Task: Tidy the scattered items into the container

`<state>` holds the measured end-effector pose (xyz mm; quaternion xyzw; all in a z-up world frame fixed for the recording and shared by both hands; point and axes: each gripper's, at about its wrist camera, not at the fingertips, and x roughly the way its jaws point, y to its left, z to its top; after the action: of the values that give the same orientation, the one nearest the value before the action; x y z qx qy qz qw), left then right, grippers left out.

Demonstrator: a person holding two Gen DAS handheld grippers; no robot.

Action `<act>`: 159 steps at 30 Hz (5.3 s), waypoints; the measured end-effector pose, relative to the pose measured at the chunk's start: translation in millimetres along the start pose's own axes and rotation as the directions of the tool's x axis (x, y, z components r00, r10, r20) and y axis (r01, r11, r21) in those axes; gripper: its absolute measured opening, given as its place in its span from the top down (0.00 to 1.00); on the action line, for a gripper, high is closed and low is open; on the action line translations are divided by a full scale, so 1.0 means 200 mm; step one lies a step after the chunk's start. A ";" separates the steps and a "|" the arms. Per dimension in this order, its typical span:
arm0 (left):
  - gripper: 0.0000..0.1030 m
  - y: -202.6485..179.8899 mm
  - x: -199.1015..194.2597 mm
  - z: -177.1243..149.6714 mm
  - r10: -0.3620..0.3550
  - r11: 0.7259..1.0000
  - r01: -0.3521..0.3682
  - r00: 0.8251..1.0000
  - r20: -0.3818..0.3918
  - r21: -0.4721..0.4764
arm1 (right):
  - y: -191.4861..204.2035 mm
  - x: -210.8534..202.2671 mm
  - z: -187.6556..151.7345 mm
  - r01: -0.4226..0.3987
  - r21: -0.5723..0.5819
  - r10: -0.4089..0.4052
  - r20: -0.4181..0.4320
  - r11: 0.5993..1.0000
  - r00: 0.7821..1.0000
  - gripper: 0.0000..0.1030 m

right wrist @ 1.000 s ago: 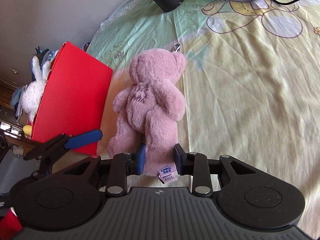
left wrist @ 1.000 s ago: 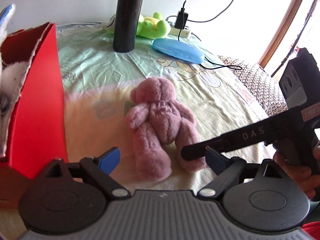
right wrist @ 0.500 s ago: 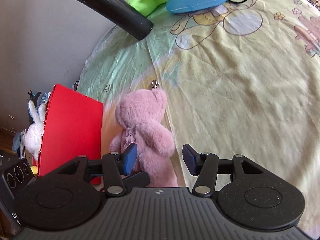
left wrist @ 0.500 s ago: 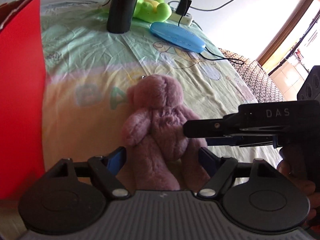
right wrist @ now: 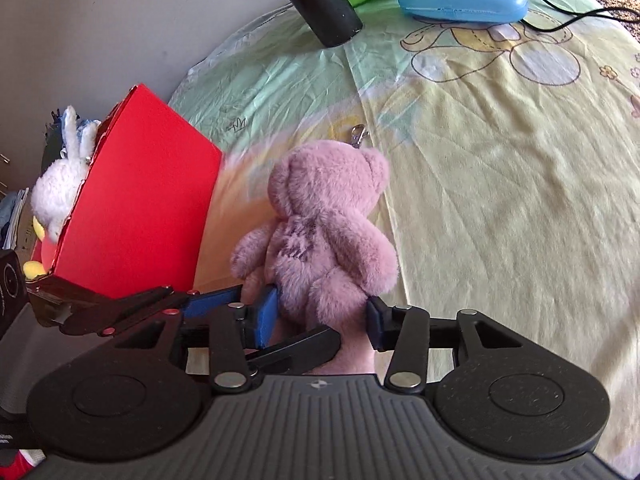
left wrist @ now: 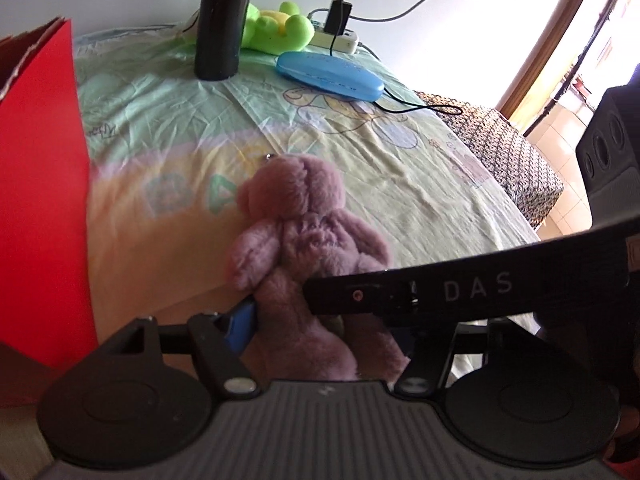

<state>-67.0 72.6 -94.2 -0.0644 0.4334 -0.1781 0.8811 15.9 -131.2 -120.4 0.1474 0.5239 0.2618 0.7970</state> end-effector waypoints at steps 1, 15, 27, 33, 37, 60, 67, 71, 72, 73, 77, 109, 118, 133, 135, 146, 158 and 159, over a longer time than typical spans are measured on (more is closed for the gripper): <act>0.36 -0.01 -0.03 -0.03 0.002 1.000 -0.002 1.000 0.005 0.019 | 0.01 -0.01 -0.02 -0.010 0.005 0.010 -0.006 1.000 1.000 0.55; 0.36 0.08 -0.44 -0.30 -0.059 0.980 0.063 0.998 -0.028 0.191 | 0.36 -0.10 -0.37 -0.018 -0.170 0.017 -0.008 0.985 1.000 0.58; 0.36 0.47 -1.00 -0.40 -0.215 0.908 0.199 0.977 0.003 0.369 | 0.88 -0.16 -0.62 -0.034 -0.010 0.035 0.140 0.999 0.990 0.60; 0.36 0.65 -1.27 -0.40 -0.254 0.892 0.204 0.964 0.073 0.403 | 1.14 -0.18 -0.70 -0.073 -0.010 0.073 0.283 0.997 0.956 0.60; 0.36 0.73 -1.43 -0.37 -0.265 0.897 0.181 0.950 0.165 0.404 | 1.31 -0.23 -0.68 -0.080 -0.088 0.107 0.363 0.993 0.926 0.60; 0.35 1.18 -1.12 -0.04 0.022 0.996 -0.048 0.955 0.297 0.080 | 1.43 0.30 -0.07 -0.022 -0.239 0.106 0.347 0.971 0.932 0.59; 0.35 1.19 -0.96 0.00 0.058 0.995 -0.074 0.972 0.226 0.060 | 1.46 0.39 -0.04 0.078 -0.318 0.029 0.317 0.945 0.948 0.58; 0.32 1.21 -0.93 0.00 0.059 0.997 -0.068 0.975 0.212 0.038 | 1.43 0.43 -0.03 0.066 -0.315 0.034 0.302 0.947 0.953 0.58; 0.32 1.22 -0.93 0.00 0.058 0.997 -0.066 0.976 0.208 0.032 | 1.42 0.44 -0.02 0.060 -0.309 0.037 0.297 0.949 0.954 0.58; 0.30 1.23 -0.92 -0.01 0.056 0.998 -0.062 0.977 0.206 0.025 | 1.42 0.45 -0.02 0.057 -0.304 0.037 0.294 0.951 0.955 0.58; 0.25 1.22 -0.90 -0.01 0.050 0.998 -0.057 0.980 0.195 0.031 | 1.42 0.47 -0.03 0.063 -0.286 0.026 0.298 0.956 0.954 0.55; 0.02 1.08 -1.33 -0.09 0.225 0.967 -0.251 0.917 0.330 0.037 | 1.29 0.00 -0.38 0.165 0.067 -0.177 0.471 0.984 0.864 0.42; 0.02 1.04 -1.30 -0.17 0.243 0.970 -0.242 0.944 0.221 -0.034 | 1.23 0.11 -0.45 0.314 0.082 -0.323 0.329 0.946 0.887 0.38; 0.02 0.86 -1.04 -0.21 0.459 0.858 -0.463 0.885 -0.075 -0.223 | 1.06 0.16 -0.39 0.446 -0.163 -0.431 0.120 0.880 0.894 0.25; 0.02 0.82 -1.03 -0.20 0.465 0.851 -0.468 0.882 -0.074 -0.239 | 1.01 0.12 -0.37 0.450 -0.137 -0.433 0.137 0.882 0.891 0.20; 0.02 0.46 -0.79 -0.11 0.423 0.891 -0.432 0.901 -0.093 -0.136 | 0.67 -0.04 -0.27 0.563 0.025 -0.560 0.149 0.826 0.815 0.18; 0.02 0.13 -0.50 -0.02 0.374 0.927 -0.371 0.917 -0.139 0.051 | 0.39 -0.22 -0.33 0.620 0.164 -0.640 0.136 0.768 0.756 0.19; 0.02 0.11 -0.49 -0.01 0.382 0.924 -0.377 0.914 -0.137 0.062 | 0.38 -0.24 -0.33 0.624 0.173 -0.646 0.141 0.762 0.750 0.19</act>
<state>-118.3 129.9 -29.5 0.0494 0.4983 -0.0156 0.8655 -78.8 -99.4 -72.5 0.0306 0.4775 -0.0710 0.8752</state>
